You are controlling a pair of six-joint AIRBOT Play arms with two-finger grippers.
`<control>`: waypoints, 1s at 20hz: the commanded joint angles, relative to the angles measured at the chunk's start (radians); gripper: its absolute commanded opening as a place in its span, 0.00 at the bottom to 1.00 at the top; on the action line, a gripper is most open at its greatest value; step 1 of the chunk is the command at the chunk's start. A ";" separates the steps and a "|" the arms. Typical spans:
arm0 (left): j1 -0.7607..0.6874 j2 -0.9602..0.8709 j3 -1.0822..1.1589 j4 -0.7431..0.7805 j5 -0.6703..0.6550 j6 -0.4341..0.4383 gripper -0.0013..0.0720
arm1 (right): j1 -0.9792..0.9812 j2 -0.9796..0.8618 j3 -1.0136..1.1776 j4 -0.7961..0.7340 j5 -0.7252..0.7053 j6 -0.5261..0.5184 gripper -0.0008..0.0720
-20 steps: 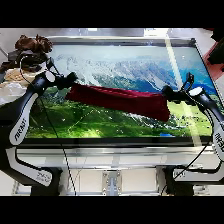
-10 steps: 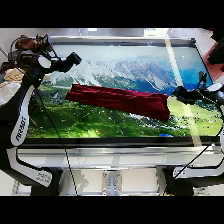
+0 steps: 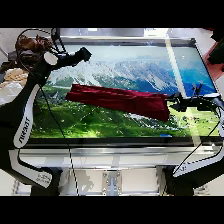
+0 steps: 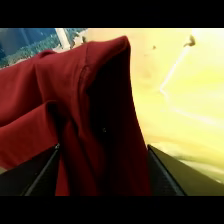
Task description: Fold the shirts.
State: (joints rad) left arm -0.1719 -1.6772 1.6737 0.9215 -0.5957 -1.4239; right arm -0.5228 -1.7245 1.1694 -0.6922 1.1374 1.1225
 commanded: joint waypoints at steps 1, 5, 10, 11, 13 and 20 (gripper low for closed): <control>-0.005 0.000 0.002 -0.006 -0.004 0.008 0.91 | 0.024 -0.041 0.002 0.046 -0.006 -0.049 0.85; -0.005 0.000 0.002 -0.008 -0.023 0.007 0.91 | 0.061 -0.059 0.003 0.103 -0.009 -0.067 0.85; -0.005 0.000 0.002 -0.008 -0.044 0.007 0.88 | 0.135 -0.064 0.003 0.158 0.075 -0.099 0.83; -0.005 0.000 0.002 -0.008 -0.051 0.007 0.84 | 0.139 -0.064 0.003 0.162 0.075 -0.095 0.74; -0.005 -0.003 0.002 -0.005 -0.072 0.008 0.56 | 0.139 -0.064 0.003 0.184 0.081 -0.087 0.42; -0.137 -0.132 0.001 0.046 -0.255 0.010 0.04 | 0.137 0.075 0.004 0.148 0.100 0.002 0.05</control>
State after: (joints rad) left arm -0.2432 -1.7500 1.6749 0.9413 -0.7670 -1.4143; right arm -0.3874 -1.7130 1.1725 -0.5117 1.2285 1.0748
